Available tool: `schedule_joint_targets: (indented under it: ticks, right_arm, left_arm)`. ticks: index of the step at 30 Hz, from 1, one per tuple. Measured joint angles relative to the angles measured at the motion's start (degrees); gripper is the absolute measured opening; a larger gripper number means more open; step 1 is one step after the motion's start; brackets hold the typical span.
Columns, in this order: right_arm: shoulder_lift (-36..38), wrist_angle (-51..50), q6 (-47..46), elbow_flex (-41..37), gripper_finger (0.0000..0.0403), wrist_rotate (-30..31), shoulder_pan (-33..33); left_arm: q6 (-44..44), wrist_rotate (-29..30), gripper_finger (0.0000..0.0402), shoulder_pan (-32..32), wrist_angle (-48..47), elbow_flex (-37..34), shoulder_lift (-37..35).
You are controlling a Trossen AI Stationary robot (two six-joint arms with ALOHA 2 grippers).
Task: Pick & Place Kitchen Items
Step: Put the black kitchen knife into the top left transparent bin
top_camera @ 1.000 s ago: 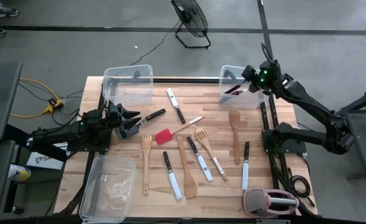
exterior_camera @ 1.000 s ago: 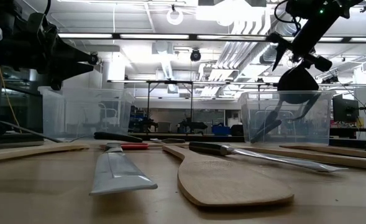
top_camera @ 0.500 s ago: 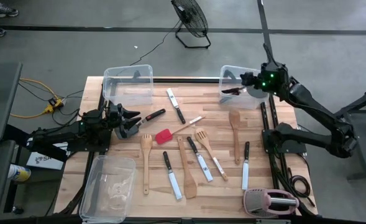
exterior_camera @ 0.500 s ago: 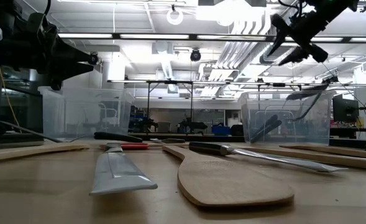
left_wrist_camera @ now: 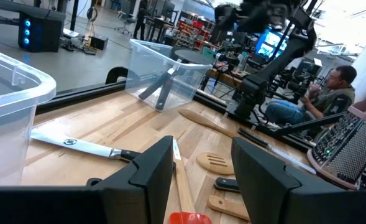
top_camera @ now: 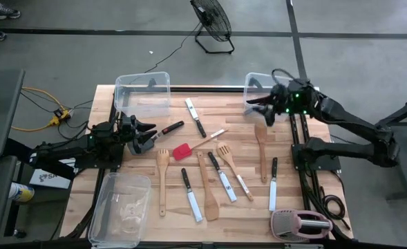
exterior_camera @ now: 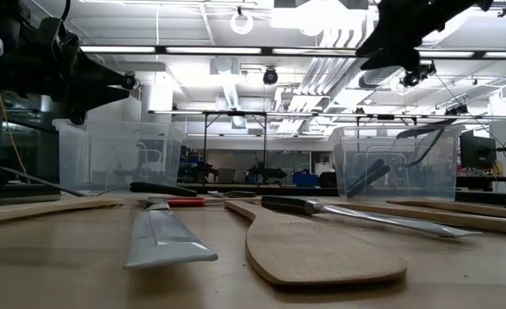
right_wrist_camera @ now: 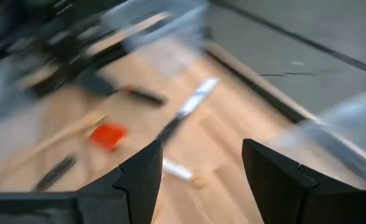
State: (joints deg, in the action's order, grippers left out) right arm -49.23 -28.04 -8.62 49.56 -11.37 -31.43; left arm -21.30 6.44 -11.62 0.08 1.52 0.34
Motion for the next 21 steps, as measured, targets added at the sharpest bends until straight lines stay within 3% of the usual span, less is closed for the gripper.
schedule_joint_targets:
  ticks: [5,13,21]
  right_arm:
    - [-4.1,3.0,5.8,0.0,0.0213,-5.1,6.6]
    - [-13.8,12.6,6.5,0.0,0.0213,-5.2,13.6]
    - [-16.8,10.0,5.9,0.0,0.0213,2.8,17.1]
  left_arm:
    - [0.0,0.0,0.0163,0.0,0.0,0.0,0.0]
    - [0.0,0.0,0.0163,0.0,0.0,0.0,0.0]
    - [0.0,0.0,0.0163,0.0,0.0,0.0,0.0]
